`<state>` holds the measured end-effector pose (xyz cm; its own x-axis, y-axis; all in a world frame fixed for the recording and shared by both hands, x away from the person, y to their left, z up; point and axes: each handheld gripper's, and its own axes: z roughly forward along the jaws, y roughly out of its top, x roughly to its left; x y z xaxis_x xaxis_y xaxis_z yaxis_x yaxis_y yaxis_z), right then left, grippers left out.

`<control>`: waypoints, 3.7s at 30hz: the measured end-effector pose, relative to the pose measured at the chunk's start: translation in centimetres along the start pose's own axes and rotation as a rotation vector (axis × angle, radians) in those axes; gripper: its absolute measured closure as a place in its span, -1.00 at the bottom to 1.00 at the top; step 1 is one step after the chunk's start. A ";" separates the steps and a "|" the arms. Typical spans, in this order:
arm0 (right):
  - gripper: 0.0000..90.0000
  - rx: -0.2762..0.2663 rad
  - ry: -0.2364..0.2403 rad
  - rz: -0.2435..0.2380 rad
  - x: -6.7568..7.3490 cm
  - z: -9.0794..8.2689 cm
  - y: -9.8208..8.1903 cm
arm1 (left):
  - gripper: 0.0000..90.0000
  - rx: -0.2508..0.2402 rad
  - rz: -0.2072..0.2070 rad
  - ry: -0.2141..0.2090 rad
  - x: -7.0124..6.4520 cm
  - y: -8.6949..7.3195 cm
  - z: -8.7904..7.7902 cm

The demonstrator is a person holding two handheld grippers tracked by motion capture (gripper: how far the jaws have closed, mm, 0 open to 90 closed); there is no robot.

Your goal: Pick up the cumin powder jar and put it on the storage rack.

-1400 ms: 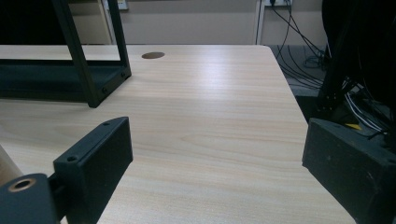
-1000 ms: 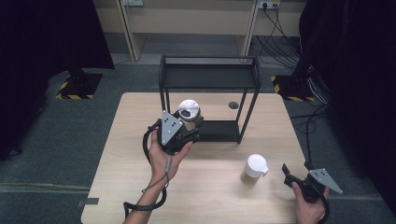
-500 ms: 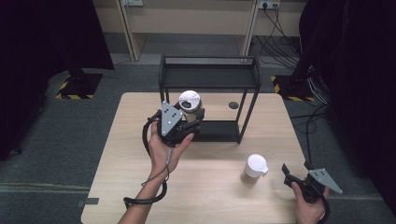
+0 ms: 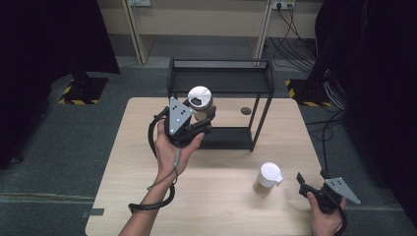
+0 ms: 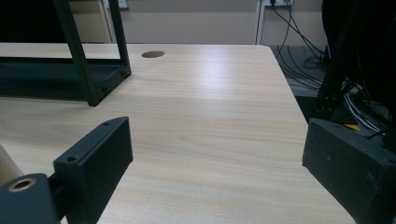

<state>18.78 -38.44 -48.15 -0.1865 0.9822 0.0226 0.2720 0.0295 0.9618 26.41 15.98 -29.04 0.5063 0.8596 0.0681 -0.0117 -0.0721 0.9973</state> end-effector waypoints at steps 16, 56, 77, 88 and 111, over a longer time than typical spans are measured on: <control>-0.81 0.001 0.002 0.000 0.0 0.0 0.0 | -0.31 -0.006 -0.006 0.017 0.7 1.7 0.8; -0.81 0.003 0.006 -0.007 0.0 0.0 0.1 | -0.31 0.040 0.006 0.130 2.8 5.4 5.5; -0.81 0.002 0.009 -0.013 0.1 0.1 0.0 | -0.31 0.087 -0.073 0.137 3.9 5.6 7.6; -0.81 0.004 0.009 -0.018 0.1 0.1 0.1 | -0.31 0.062 -0.092 0.129 4.3 4.8 7.9; -0.81 0.002 0.011 -0.013 0.1 0.1 0.1 | -0.94 -0.021 -0.061 0.142 3.3 4.9 6.7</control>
<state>18.86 -38.37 -48.11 -0.2007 0.9796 0.0136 0.2714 0.0423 0.9615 33.76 15.07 -24.15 0.3795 0.9251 0.0093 -0.0036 -0.0085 1.0000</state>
